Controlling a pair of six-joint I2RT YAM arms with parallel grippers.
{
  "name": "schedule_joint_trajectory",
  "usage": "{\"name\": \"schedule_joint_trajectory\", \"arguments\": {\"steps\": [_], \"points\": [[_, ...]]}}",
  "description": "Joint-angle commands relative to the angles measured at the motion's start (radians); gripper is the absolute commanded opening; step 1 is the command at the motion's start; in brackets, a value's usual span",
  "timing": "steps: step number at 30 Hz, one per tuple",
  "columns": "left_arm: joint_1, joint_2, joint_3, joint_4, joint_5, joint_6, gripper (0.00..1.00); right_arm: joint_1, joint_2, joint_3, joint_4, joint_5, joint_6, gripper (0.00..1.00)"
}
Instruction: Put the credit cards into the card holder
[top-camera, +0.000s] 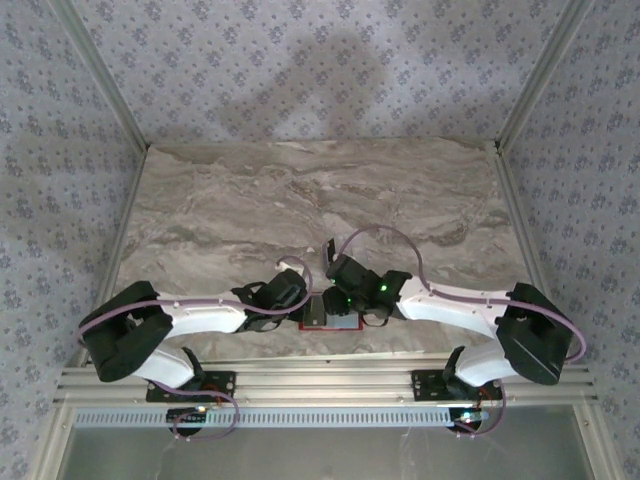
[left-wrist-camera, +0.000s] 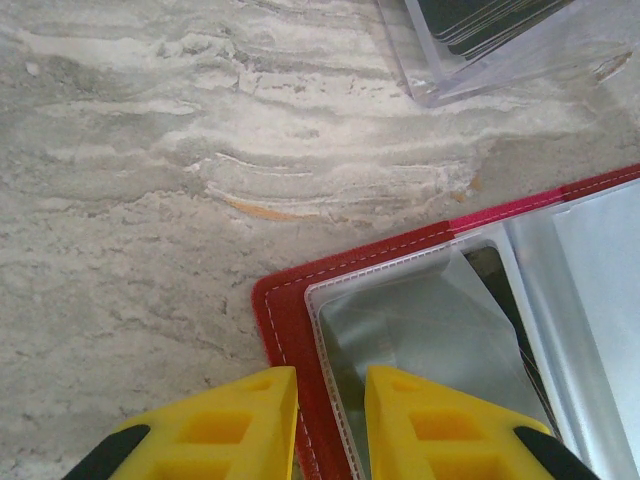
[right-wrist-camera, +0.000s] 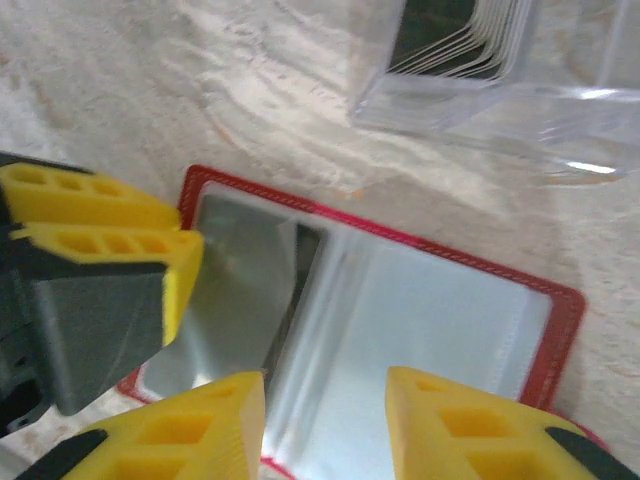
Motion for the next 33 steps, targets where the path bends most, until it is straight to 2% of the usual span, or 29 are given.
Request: {"name": "schedule_joint_trajectory", "arguments": {"steps": [1, 13, 18, 21, 26, 31, 33], "points": [[-0.014, 0.029, 0.005, -0.073, 0.05, -0.009, 0.24, -0.006, 0.053, 0.041, -0.076, 0.104, -0.028, 0.38], [-0.014, 0.024, 0.002, -0.078, 0.05, -0.005, 0.24, -0.016, 0.211, 0.056, -0.077, 0.164, -0.025, 0.45], [-0.014, 0.024, 0.006, -0.083, 0.05, -0.002, 0.24, -0.018, 0.249, 0.027, -0.025, 0.142, -0.015, 0.43], [-0.014, 0.023, 0.008, -0.086, 0.049, -0.001, 0.24, -0.018, 0.26, 0.013, -0.012, 0.132, -0.003, 0.37], [-0.014, 0.026, 0.011, -0.087, 0.05, 0.001, 0.24, -0.015, 0.234, -0.001, -0.008, 0.141, 0.005, 0.22], [-0.014, 0.044, 0.005, -0.08, 0.053, -0.001, 0.24, -0.006, 0.189, 0.032, -0.039, 0.168, -0.014, 0.01], [-0.014, 0.052, 0.002, -0.074, 0.056, -0.005, 0.24, 0.0, 0.181, 0.059, -0.051, 0.168, -0.027, 0.0]]}}
